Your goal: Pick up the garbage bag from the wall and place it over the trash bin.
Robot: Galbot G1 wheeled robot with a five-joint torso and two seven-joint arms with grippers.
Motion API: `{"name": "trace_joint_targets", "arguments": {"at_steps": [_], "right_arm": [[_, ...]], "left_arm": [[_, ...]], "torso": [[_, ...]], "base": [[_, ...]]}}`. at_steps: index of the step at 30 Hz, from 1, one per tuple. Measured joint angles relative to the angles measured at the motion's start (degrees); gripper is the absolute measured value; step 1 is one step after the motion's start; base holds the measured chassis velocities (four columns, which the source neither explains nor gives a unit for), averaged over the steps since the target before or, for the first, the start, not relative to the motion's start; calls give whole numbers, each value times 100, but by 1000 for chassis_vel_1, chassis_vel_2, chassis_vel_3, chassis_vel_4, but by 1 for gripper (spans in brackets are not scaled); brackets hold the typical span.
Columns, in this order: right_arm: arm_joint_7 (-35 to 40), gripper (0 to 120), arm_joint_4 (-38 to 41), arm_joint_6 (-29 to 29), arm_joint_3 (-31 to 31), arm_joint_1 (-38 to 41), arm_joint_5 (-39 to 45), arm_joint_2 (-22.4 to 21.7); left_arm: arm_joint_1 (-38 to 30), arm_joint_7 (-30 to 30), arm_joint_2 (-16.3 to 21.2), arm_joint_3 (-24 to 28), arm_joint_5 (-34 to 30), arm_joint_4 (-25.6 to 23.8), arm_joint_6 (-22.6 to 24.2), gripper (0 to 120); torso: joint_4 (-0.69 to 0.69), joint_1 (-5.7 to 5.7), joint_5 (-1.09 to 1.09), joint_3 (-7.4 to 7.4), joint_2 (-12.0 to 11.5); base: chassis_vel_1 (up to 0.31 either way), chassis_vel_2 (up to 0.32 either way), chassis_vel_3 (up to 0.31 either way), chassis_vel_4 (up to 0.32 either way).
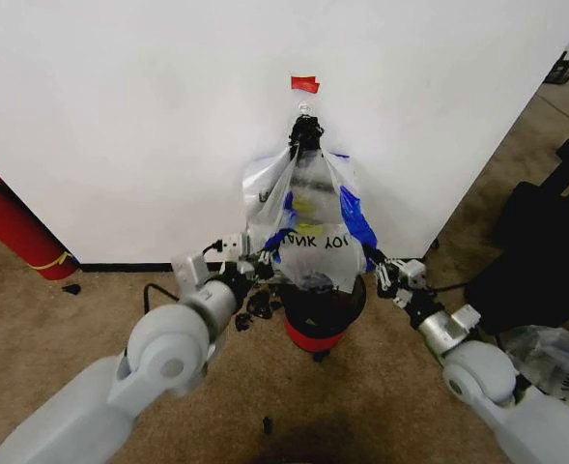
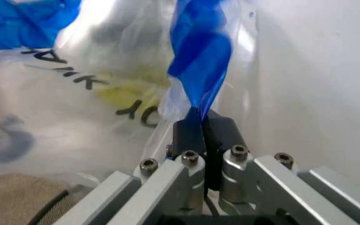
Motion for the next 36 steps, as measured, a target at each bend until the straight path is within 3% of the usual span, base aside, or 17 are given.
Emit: {"name": "trace_joint_targets", "arguments": {"at_steps": [15,26,36], "right_arm": [[-89,0,198,150,444,-532,-98,298],[155,0,275,122,591,-258,36,563],[359,0,642,-16,1334,-262,474,446]], "left_arm": [[1210,318,18,-463,656,-464,-46,0],[787,459,-171,-337,775,-468,-242,0],[83,617,-345,16,647,-494,-372,0]], "torso": [[1,0,0,0,0],[1,1,0,1,-1],[1,1,1,1,-2]], "base": [[0,0,0,0],[0,0,0,0],[0,0,0,0]]}}
